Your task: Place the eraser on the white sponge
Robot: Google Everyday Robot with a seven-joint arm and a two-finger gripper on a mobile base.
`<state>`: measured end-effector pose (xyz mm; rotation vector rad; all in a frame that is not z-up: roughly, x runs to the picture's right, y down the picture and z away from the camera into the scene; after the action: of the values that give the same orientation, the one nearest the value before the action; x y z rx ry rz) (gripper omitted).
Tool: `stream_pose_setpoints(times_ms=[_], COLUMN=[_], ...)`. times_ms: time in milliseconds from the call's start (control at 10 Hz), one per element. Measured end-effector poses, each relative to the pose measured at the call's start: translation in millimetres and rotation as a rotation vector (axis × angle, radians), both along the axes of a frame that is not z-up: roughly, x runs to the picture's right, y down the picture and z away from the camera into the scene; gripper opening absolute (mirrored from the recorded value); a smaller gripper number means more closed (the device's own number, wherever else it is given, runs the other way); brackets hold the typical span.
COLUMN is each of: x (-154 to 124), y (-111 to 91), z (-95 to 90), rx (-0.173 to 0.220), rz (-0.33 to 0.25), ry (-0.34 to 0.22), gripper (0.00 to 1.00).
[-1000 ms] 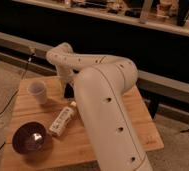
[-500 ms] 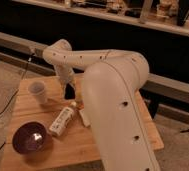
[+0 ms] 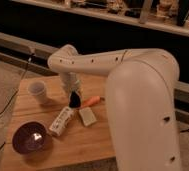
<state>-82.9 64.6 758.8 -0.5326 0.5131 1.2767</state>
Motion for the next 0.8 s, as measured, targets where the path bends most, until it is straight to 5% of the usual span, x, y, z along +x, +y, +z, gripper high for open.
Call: stream_pose_setpoints(times_ms=[800], x=[29], y=[51], z=[-12.3], rx=[-0.018], rz=[0.022], ry=[0.015], gripper=[0.0])
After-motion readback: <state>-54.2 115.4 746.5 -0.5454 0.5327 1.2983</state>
